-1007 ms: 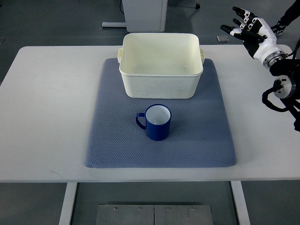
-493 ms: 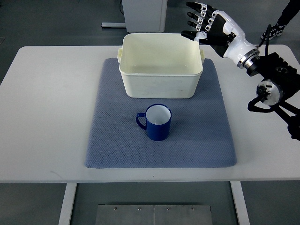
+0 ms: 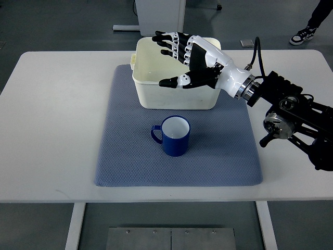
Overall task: Place cup in box with right hand
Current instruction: 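Swing the right hand over the mat and lower it toward the blue mug, then close the right hand's fingers around the blue mug's body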
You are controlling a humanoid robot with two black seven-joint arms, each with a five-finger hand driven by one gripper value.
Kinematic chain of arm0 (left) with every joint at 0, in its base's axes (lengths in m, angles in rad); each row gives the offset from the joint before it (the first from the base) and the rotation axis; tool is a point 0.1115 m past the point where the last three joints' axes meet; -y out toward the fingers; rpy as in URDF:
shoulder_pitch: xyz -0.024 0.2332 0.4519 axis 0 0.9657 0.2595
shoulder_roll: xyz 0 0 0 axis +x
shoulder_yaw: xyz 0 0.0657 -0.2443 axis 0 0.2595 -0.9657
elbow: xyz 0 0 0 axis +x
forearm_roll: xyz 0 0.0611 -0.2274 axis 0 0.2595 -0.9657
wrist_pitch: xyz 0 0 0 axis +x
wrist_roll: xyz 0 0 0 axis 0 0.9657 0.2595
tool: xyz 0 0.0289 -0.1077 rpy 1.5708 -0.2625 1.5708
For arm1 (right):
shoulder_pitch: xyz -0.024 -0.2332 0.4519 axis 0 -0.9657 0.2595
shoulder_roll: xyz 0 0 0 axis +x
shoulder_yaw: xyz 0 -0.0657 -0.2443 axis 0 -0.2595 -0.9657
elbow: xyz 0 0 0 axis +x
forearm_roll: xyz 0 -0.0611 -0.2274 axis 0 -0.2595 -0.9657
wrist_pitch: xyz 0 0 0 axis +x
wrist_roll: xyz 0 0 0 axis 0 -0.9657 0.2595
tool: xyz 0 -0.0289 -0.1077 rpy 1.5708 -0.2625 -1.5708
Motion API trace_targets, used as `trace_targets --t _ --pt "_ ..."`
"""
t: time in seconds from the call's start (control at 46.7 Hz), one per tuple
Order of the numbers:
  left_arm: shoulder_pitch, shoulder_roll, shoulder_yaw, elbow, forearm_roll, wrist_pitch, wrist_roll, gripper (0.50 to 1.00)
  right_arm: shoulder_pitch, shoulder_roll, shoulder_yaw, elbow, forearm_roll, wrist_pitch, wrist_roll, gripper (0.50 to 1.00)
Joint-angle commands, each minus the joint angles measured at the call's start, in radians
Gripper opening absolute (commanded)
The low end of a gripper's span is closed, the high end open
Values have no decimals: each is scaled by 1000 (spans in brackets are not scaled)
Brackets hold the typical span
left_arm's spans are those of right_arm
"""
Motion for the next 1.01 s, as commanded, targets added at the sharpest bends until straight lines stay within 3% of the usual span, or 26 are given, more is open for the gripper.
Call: trace_targets --t 0.0,0.621,0.985 --pt "0 0 0 0 0 -1 0 1000 -9 10 -15 1 -32 0 4 991" --pt "0 0 0 0 -1 0 0 1000 -70 105 -98 -26 -155 -23 7 989" --pt "0 0 -1 0 -1 0 0 1000 -72 103 -134 -98 -166 -23 54 989"
